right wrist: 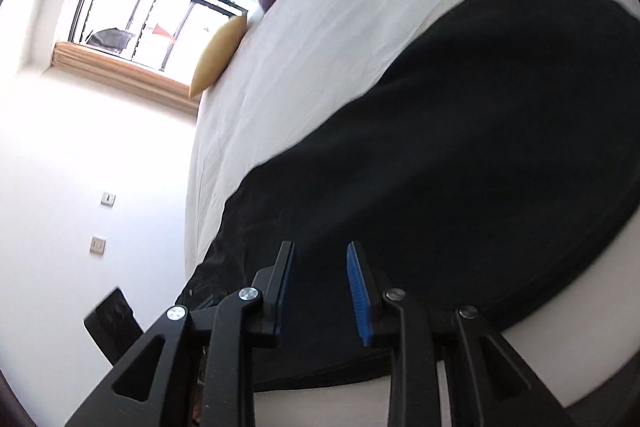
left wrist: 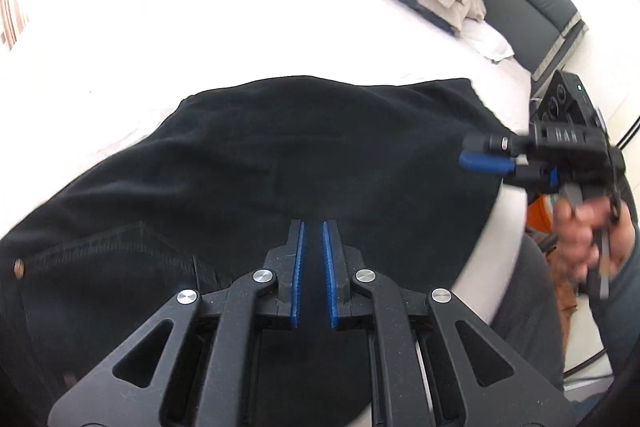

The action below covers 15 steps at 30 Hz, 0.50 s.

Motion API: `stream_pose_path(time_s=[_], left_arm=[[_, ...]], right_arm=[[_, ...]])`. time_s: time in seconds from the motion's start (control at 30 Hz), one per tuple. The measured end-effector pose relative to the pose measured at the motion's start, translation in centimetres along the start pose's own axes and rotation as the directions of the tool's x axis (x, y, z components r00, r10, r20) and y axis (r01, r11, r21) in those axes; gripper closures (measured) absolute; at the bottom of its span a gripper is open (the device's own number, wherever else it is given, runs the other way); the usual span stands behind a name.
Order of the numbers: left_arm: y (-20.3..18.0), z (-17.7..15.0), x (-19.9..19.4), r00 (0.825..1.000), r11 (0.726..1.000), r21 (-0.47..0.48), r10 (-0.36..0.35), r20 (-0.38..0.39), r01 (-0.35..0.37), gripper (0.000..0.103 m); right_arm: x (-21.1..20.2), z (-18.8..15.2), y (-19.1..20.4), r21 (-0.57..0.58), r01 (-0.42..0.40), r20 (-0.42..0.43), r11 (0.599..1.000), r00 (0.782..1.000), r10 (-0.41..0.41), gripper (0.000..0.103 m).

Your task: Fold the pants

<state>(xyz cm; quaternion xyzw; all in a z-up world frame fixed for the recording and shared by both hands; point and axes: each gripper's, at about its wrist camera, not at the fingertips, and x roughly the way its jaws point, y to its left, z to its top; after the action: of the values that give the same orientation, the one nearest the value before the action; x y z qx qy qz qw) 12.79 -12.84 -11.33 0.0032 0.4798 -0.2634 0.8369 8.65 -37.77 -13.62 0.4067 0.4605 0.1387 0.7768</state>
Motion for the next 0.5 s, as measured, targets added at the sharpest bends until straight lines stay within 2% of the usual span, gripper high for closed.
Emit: stream_pose_path(time_s=[0.03, 0.07, 0.1, 0.13, 0.23, 0.33, 0.37, 0.47, 0.5], left_arm=[[1.3, 0.1, 0.6, 0.999, 0.999, -0.008, 0.034, -0.019, -0.034, 0.094], [2.8, 0.0, 1.0, 0.997, 0.997, -0.023, 0.071, -0.041, -0.072, 0.094], [4.6, -0.3, 0.9, 0.994, 0.994, -0.048, 0.099, -0.051, -0.101, 0.094], [6.7, -0.7, 0.3, 0.993, 0.99, -0.082, 0.107, -0.044, -0.111, 0.094], [12.1, -3.4, -2.7, 0.997, 0.978, -0.196, 0.072, 0.007, -0.069, 0.094], [14.9, -6.7, -5.7, 0.996, 0.975, -0.219, 0.056, 0.075, -0.038, 0.094], [15.5, -7.6, -6.5, 0.993, 0.975, -0.218, 0.065, 0.097, -0.042, 0.094], [17.2, -8.6, -8.6, 0.986, 0.963, -0.26, 0.102, 0.132, -0.065, 0.094], [18.2, -9.1, -9.5, 0.981, 0.958, -0.266, 0.144, 0.134, -0.104, 0.094]], right_arm=[[1.7, -0.3, -0.4, 0.016, 0.009, -0.044, 1.0, 0.999, -0.009, 0.075], [2.6, -0.5, -1.3, 0.048, 0.051, -0.063, 0.998, 0.997, -0.048, 0.082], [2.7, -0.6, -2.5, 0.082, 0.051, -0.06, 0.995, 0.997, -0.047, 0.1], [2.3, -0.6, -3.6, 0.108, 0.045, -0.049, 0.993, 0.998, -0.04, 0.103], [-0.6, -0.1, -6.2, 0.141, 0.072, 0.02, 0.987, 0.997, -0.076, 0.103], [-4.5, 0.6, -9.2, 0.211, 0.114, 0.106, 0.971, 0.985, -0.139, 0.103], [-5.9, 0.7, -10.1, 0.241, 0.129, 0.141, 0.962, 0.976, -0.166, 0.103], [-10.3, 1.1, -12.1, 0.327, 0.203, 0.227, 0.923, 0.931, -0.285, 0.1], [-11.7, 1.0, -12.3, 0.345, 0.2, 0.249, 0.917, 0.922, -0.295, 0.089]])
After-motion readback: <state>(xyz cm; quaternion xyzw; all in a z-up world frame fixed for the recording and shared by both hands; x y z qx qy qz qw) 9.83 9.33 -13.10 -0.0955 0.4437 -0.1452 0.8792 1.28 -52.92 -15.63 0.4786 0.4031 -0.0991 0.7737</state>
